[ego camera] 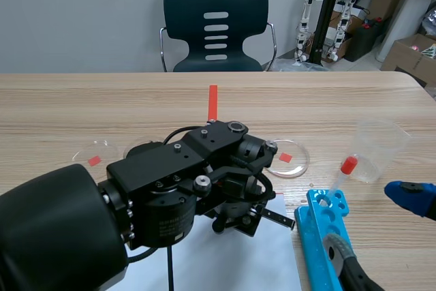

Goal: Pick up the right mineral with the left hand

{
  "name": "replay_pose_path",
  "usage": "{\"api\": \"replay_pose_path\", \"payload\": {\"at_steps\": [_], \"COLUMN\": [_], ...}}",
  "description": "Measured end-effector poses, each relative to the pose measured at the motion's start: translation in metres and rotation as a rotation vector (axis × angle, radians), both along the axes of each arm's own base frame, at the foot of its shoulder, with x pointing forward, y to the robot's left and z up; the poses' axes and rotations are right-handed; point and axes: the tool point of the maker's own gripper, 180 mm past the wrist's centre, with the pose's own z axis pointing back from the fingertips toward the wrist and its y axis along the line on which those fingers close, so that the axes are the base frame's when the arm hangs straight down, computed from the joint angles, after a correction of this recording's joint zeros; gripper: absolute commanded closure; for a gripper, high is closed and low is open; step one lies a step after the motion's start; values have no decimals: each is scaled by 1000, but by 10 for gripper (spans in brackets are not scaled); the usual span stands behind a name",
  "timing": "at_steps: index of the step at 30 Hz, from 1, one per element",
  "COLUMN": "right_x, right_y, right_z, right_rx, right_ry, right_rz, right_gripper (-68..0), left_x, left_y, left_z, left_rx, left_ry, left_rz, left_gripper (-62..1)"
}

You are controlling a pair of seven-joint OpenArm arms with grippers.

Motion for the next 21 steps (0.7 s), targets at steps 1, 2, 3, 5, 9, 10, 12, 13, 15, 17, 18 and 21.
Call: {"api": "replay_pose_path", "payload": {"at_steps": [1,2,3,5,9,10,12,13,15,17,18,21], "right_x": [0,0,0,0,0,0,0,0,0,0,0,0], "right_y": [0,0,0,0,0,0,0,0,0,0,0,0], "right_z": [0,0,0,0,0,0,0,0,0,0,0,0], "right_rx": [0,0,0,0,0,0,0,0,0,0,0,0], "right_ry": [0,0,0,0,0,0,0,0,0,0,0,0], "right_rz": [0,0,0,0,0,0,0,0,0,0,0,0], "right_gripper": [-475,-475,-475,-475,-475,-475,-475,-475,-475,-475,-475,-475], "left_x": [0,0,0,0,1,1,0,0,1,1,1,1], "left_y": [0,0,0,0,0,0,0,0,-1,-1,-1,-1], "left_z": [0,0,0,0,0,0,0,0,0,0,0,0], "left_rx": [0,0,0,0,1,0,-1,-1,-2,-2,-2,-3], "left_ry": [0,0,0,0,-4,-5,-6,-8,-9,-9,-9,-10], "left_rz": [0,0,0,0,-1,-1,-1,-1,-2,-2,-2,-2], "left_gripper": [-144,-144,-145,-145,-145,-145,-145,-145,-145,-145,-145,-145]}}
